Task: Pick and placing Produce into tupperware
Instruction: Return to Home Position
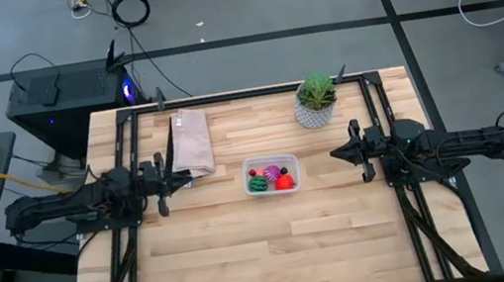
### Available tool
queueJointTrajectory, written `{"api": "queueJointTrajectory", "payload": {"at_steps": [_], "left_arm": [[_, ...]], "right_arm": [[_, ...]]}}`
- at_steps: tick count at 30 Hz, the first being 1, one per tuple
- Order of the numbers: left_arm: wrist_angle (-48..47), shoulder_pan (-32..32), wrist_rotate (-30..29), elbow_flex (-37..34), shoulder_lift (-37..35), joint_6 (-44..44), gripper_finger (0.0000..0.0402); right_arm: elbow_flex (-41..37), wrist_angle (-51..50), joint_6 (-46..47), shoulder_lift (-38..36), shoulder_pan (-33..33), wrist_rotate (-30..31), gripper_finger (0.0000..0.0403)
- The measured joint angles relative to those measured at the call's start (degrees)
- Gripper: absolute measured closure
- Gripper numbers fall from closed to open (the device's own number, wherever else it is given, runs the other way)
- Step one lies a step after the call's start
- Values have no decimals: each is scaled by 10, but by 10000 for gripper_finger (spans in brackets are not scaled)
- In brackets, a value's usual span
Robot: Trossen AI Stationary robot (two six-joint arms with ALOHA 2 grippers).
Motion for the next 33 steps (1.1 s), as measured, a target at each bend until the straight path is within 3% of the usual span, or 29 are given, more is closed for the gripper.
{"api": "queueJointTrajectory", "payload": {"at_steps": [5, 11, 33], "left_arm": [[1, 0, 0, 0, 0, 0, 370], [1, 0, 0, 0, 0, 0, 378], [1, 0, 0, 0, 0, 0, 376]], "right_arm": [[0, 0, -4, 0, 0, 0, 385], [0, 0, -93, 0, 0, 0, 385], [0, 0, -89, 0, 0, 0, 385]]}}
